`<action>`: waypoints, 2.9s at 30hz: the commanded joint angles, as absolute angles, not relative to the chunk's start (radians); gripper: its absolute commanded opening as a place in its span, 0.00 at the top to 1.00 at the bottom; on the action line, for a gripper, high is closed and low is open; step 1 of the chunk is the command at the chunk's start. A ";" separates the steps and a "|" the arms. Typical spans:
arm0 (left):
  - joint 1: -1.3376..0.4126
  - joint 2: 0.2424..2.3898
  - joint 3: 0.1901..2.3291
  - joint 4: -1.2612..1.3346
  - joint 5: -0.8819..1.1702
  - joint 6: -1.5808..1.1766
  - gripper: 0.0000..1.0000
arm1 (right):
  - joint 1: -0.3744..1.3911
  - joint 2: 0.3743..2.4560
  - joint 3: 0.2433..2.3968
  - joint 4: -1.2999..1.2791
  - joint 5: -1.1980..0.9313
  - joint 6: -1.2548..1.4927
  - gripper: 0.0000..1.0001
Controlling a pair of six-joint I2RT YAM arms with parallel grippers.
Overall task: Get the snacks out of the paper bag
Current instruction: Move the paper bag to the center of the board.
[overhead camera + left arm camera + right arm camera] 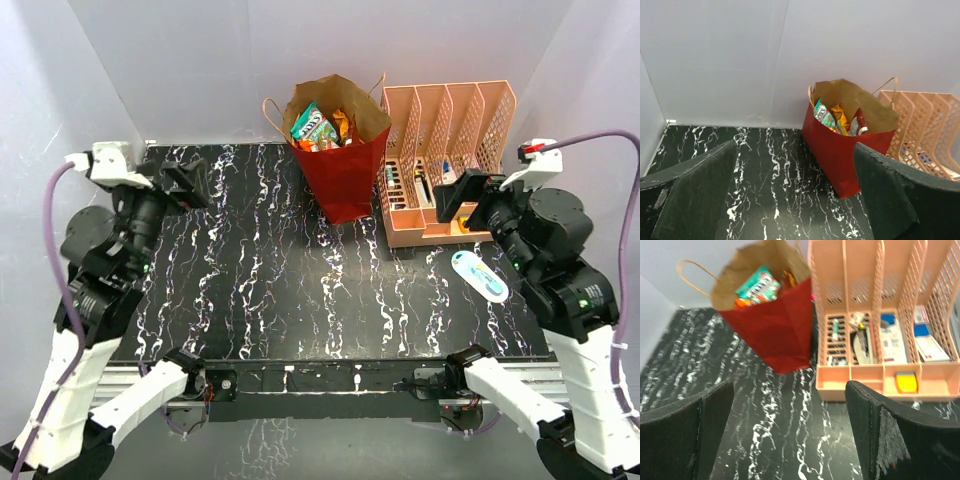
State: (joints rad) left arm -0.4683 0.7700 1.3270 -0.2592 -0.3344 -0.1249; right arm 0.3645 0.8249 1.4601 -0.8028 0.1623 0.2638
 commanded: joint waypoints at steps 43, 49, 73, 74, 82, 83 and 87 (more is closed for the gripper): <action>-0.069 1.954 1.549 0.943 0.733 -1.359 0.15 | 0.034 0.622 1.119 -0.621 0.059 0.271 0.02; -0.103 1.984 1.554 0.990 0.744 -1.390 0.28 | 0.032 0.618 1.117 -0.619 0.064 0.273 0.02; -0.141 2.056 1.740 0.711 0.745 -1.272 0.55 | 0.032 0.573 1.118 -0.630 0.114 0.265 0.02; -0.141 2.072 1.761 0.695 0.753 -1.266 0.55 | 0.032 0.571 1.115 -0.629 0.114 0.265 0.02; -0.143 2.157 1.874 0.671 0.796 -1.289 0.67 | 0.032 0.576 1.118 -0.630 0.127 0.260 0.02; -0.142 2.158 1.878 0.671 0.798 -1.290 0.77 | 0.033 0.578 1.117 -0.629 0.128 0.261 0.02; -0.127 2.133 1.878 0.625 0.784 -1.253 0.89 | 0.032 0.580 1.109 -0.629 0.119 0.262 0.02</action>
